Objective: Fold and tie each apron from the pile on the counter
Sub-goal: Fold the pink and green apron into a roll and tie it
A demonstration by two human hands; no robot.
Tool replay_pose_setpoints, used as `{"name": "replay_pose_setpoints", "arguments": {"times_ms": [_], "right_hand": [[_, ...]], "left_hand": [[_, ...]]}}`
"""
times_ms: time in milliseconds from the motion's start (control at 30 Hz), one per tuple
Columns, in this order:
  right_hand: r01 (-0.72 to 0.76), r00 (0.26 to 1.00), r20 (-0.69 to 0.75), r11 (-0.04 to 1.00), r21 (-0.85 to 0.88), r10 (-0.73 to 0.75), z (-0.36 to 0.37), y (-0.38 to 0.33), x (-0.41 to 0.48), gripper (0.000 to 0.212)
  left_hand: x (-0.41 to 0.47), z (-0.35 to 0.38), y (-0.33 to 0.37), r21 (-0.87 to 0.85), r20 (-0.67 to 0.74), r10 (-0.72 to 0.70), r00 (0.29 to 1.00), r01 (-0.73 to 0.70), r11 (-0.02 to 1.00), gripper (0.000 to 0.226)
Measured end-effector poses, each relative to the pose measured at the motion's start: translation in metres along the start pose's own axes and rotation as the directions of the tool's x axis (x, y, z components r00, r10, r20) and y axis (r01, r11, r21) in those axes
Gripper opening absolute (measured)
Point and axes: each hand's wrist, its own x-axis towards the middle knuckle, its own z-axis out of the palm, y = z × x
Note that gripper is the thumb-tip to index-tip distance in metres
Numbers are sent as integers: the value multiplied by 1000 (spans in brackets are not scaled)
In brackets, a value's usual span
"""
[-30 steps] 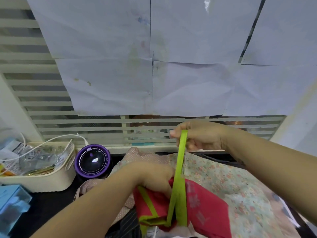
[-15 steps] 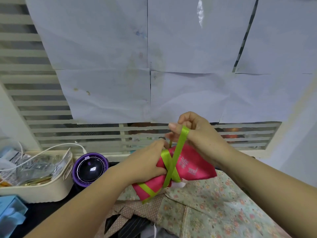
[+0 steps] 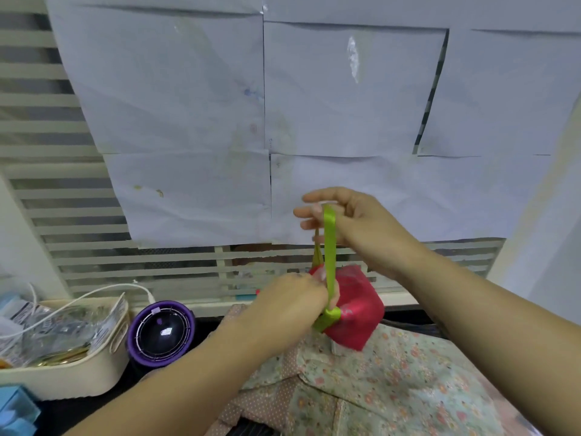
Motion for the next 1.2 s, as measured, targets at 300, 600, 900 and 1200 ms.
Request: {"name": "replay_pose_setpoints", "arguments": {"times_ms": [300, 600, 900, 1200], "right_hand": [[14, 996, -86, 965, 262, 9, -16, -33, 12, 15], [235, 969, -123, 958, 167, -216, -15, -91, 25, 16], [-259, 914, 308, 964, -61, 265, -17, -127, 41, 100], [-229, 925, 327, 971, 75, 193, -27, -187, 68, 105]], "left_hand": [[8, -32, -35, 81, -154, 26, 988, -14, 997, 27], [16, -86, -46, -48, -182, -31, 983, 23, 999, 47], [39, -160, -54, -205, 85, -129, 988, 144, 968, 13], [47, -219, -68, -560, 140, -158, 977, 210, 801, 25]]}}
